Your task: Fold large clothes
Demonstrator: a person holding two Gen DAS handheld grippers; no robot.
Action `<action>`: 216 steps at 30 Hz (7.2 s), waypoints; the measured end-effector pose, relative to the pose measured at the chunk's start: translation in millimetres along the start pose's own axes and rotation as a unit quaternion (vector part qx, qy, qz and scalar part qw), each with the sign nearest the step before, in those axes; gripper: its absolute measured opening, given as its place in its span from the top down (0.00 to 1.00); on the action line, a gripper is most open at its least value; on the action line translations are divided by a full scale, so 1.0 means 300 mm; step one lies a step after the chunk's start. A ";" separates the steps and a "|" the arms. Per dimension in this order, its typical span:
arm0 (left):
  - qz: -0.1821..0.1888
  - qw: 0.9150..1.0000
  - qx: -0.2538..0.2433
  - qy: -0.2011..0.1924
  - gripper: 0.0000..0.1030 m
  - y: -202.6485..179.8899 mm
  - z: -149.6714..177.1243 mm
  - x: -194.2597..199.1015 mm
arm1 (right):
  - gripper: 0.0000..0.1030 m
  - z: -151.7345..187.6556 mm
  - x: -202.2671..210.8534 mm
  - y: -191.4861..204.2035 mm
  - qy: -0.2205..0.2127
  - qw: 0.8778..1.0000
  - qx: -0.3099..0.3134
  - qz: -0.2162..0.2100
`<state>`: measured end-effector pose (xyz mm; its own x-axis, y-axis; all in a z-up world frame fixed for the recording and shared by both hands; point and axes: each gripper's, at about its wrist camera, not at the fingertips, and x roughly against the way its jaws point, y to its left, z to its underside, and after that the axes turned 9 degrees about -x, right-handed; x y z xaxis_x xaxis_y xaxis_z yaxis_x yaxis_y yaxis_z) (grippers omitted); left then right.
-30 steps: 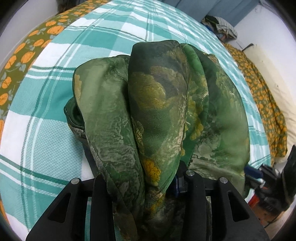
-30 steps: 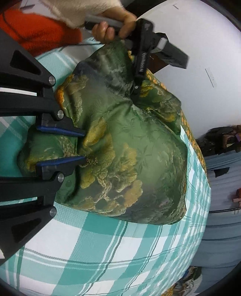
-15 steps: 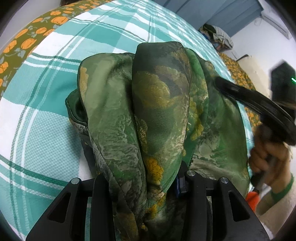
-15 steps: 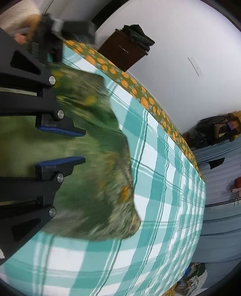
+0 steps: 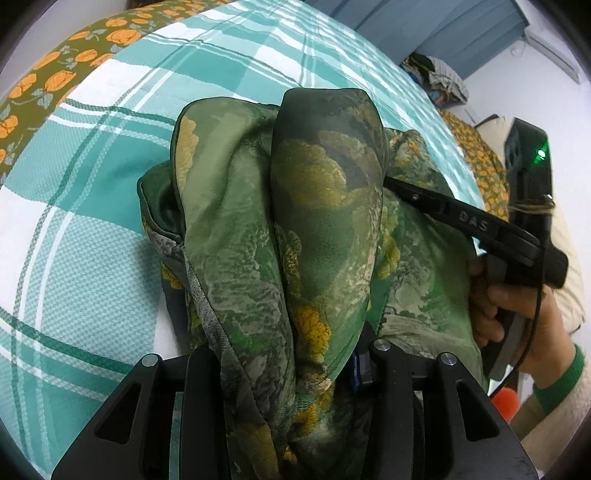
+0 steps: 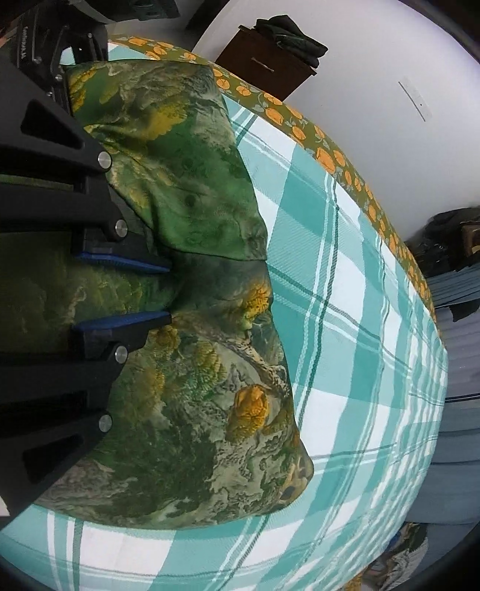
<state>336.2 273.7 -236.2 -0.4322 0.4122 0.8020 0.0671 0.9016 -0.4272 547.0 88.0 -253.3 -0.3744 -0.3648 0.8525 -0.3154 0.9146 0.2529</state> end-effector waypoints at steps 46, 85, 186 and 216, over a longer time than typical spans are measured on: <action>0.006 0.999 0.034 -0.011 0.49 -0.044 0.010 0.040 | 0.74 0.494 0.547 -0.019 -0.059 0.995 0.075 0.002; 0.128 0.986 0.104 -0.018 0.00 0.106 0.028 -0.067 | 0.73 0.482 0.298 0.245 -0.022 0.991 0.128 -0.027; -0.264 0.934 -0.123 -0.207 0.00 -0.765 -0.037 0.195 | 0.00 0.482 0.975 -0.233 -0.207 0.972 -0.010 0.112; -0.268 0.939 -0.122 -0.176 0.00 -0.880 0.124 0.250 | 0.00 0.634 1.051 -0.183 -0.186 0.970 -0.034 0.154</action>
<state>252.5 61.7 -78.9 -0.7303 -0.1393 0.6687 -0.0590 0.9882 0.1414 280.4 -110.3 -85.3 -0.7347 -0.0977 0.6713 -0.0846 0.9950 0.0522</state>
